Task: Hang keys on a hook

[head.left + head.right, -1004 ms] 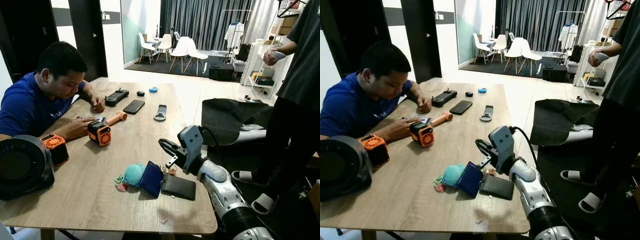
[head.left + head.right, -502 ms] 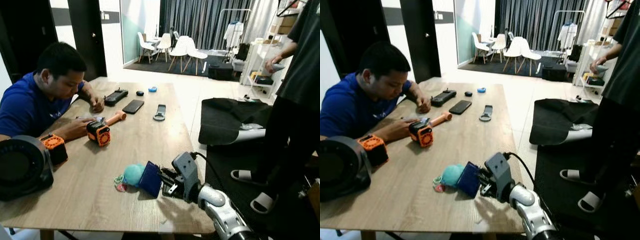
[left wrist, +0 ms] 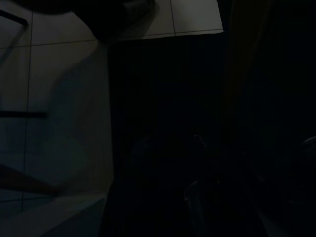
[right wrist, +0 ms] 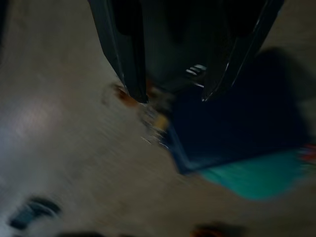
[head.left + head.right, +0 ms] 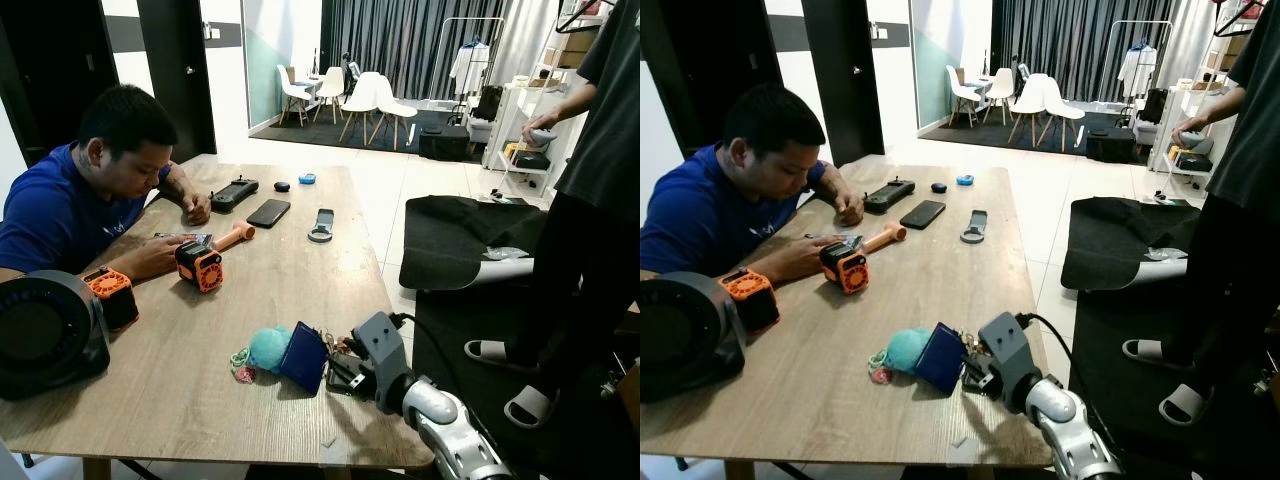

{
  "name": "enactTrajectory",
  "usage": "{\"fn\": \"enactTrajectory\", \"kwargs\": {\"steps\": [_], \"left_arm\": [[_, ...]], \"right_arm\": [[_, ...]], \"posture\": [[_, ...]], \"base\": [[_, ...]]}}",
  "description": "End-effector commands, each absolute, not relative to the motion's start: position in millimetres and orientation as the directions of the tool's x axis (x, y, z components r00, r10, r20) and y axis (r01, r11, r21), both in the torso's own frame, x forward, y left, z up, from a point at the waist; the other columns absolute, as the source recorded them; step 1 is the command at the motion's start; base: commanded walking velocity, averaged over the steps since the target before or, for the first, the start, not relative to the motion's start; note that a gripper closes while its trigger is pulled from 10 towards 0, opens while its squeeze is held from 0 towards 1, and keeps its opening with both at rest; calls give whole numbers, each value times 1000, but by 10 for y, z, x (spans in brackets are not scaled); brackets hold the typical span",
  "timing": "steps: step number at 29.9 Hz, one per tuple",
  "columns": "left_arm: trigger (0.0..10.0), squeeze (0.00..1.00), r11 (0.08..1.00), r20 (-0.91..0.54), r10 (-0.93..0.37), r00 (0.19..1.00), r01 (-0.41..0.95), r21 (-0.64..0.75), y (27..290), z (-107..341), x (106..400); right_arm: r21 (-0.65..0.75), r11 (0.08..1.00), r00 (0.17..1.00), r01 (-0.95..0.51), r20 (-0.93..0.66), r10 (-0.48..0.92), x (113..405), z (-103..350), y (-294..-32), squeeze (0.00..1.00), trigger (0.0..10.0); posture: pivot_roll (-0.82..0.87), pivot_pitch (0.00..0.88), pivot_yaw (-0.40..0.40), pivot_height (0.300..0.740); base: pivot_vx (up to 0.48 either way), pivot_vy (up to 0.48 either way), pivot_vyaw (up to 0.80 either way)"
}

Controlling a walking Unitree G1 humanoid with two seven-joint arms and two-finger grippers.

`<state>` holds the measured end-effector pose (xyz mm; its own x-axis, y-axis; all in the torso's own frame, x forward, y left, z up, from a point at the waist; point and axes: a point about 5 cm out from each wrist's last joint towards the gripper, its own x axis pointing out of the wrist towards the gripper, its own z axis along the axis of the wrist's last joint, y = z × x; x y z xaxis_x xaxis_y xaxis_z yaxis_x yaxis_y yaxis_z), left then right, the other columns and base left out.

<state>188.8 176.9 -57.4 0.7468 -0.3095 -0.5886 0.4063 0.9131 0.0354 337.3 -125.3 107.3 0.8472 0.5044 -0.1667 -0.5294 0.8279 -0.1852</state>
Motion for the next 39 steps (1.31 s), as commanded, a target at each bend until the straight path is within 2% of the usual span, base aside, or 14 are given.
{"fn": "enactTrajectory", "kwargs": {"steps": [1,12,13,14,15,16,19,22,23,24,36,37,38,39], "left_arm": [[10000,0,906,-605,-310,733,420,45,1787,-595,1853],[10000,0,910,-611,-301,732,413,47,1815,-607,1833],[10000,0,910,-612,-298,732,411,49,1822,-609,1832],[10000,0,910,-612,-297,732,411,49,1824,-609,1831],[10000,0,910,-612,-297,732,411,49,1824,-609,1831],[10000,0,911,-614,-295,732,410,50,1829,-613,1826],[10000,0,911,-616,-295,731,409,50,1831,-618,1818],[10000,0,911,-616,-295,731,410,50,1831,-619,1815],[10000,0,911,-616,-295,730,410,49,1829,-621,1812],[10000,0,910,-617,-296,729,411,49,1829,-623,1808],[10000,0,908,-618,-299,727,416,50,1828,-623,1821],[10000,0,908,-617,-299,728,416,51,1829,-622,1824],[10000,0,908,-617,-299,728,416,51,1829,-622,1824],[10000,0,908,-617,-298,728,416,52,1831,-621,1827]], "right_arm": [[-165,853,864,-495,-197,463,3411,1027,-1337,0,10000],[-127,843,848,-522,-184,497,3532,1063,-1299,12,10000],[-120,838,841,-532,-185,508,3547,1074,-1284,318,10000],[-121,836,839,-535,-187,510,3554,1077,-1277,749,10000],[-121,836,839,-535,-187,510,3554,1077,-1277,749,10000],[-140,834,841,-533,-196,505,3560,1071,-1270,945,10000],[-159,837,847,-524,-202,492,3555,1053,-1277,843,10000],[-162,839,849,-520,-203,487,3552,1045,-1282,843,10000],[-164,845,856,-508,-201,476,3547,1032,-1307,251,10000],[-160,861,871,-482,-196,451,3541,1020,-1358,0,10000],[-98,927,913,-361,-238,330,3520,931,-1661,0,10000],[-89,929,910,-360,-253,328,3510,911,-1672,0,3765],[-89,929,910,-360,-253,328,3510,911,-1672,0,3765],[-82,931,909,-355,-262,323,3502,895,-1682,0,2588]], "posture": [[48,56,-11,740],[58,54,-19,740],[58,54,-19,740],[60,52,-22,740],[60,52,-22,740],[60,50,-24,740],[60,50,-24,740],[60,50,-24,740],[60,50,-24,740],[59,46,-21,740],[54,42,-13,740],[56,43,-13,740],[56,43,-13,740],[58,42,-14,740]], "base": [[0,0,0],[0,0,0],[0,0,0],[0,0,0],[0,0,0],[0,0,0],[0,0,0],[0,0,0],[0,0,0],[0,0,0],[0,0,0],[0,0,0],[0,0,0],[0,0,0]]}}
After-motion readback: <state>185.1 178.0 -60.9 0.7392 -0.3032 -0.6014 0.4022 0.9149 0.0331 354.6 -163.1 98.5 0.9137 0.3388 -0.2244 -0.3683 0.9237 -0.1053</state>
